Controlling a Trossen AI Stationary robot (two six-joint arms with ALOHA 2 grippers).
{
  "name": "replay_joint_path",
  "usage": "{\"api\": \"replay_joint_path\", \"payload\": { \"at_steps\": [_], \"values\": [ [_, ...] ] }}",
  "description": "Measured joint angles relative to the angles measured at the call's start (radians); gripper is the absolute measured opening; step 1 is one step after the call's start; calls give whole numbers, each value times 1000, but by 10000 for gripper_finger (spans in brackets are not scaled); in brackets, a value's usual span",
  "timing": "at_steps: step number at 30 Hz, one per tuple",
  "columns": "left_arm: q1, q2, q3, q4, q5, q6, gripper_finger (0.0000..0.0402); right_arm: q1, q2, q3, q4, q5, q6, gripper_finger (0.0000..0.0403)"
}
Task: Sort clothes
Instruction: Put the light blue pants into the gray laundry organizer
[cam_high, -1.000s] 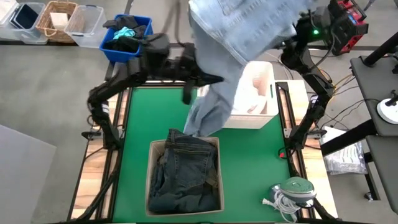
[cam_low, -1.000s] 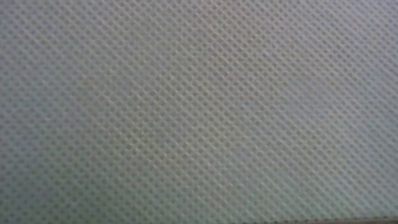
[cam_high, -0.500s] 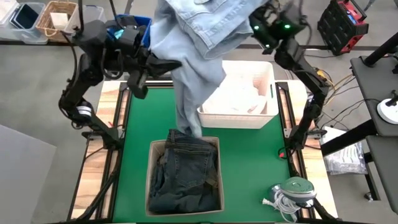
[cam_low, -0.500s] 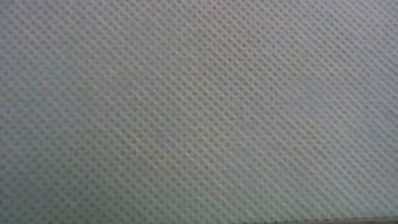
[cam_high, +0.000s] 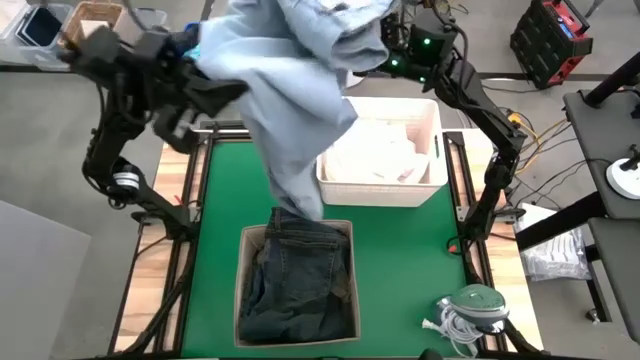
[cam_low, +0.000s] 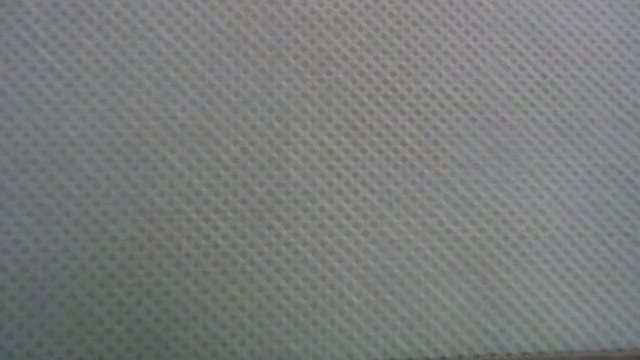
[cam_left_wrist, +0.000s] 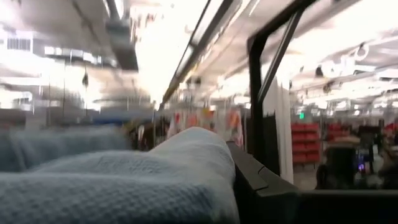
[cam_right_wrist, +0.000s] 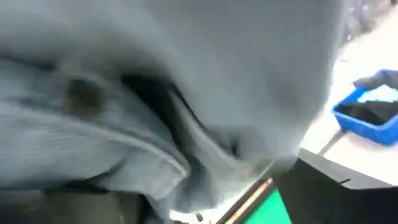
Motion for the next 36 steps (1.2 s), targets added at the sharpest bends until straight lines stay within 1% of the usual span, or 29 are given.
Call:
{"api": "replay_joint_path", "payload": {
  "at_steps": [3, 6, 11, 16, 21, 23, 26, 29, 31, 34, 36],
  "values": [
    [0, -18, 0, 60, 0, -18, 1, -9, -2, 0, -58, -4, 8, 286],
    [1, -37, 0, 74, -1, -15, 1, -13, -4, 0, -83, -6, 14, 316],
    [3, -70, 0, 94, -14, 2, 1, -14, -4, 0, -123, -56, 16, 353],
    [5, -104, 1, 176, -104, 31, 1, -15, -3, 0, -219, -123, 1, 368],
    [11, -152, 2, 158, -181, 93, 0, -10, -3, -1, -279, -226, -81, 368],
    [11, -166, 3, 112, -211, 106, 0, 0, -3, -1, -274, -249, -178, 368],
    [11, -183, 3, -11, -280, 127, 0, 37, -13, -2, -227, -258, -367, 368],
    [12, -192, 3, -158, -399, 159, 0, 106, -22, -1, -115, -258, -572, 368],
    [13, -190, 1, -229, -445, 169, 0, 150, -23, -1, -37, -261, -666, 368],
    [13, -176, 0, -269, -447, 155, 0, 200, -16, -1, 61, -244, -746, 368],
    [13, -161, 0, -267, -392, 146, 0, 215, -15, -1, 115, -209, -756, 368]
  ]
}}
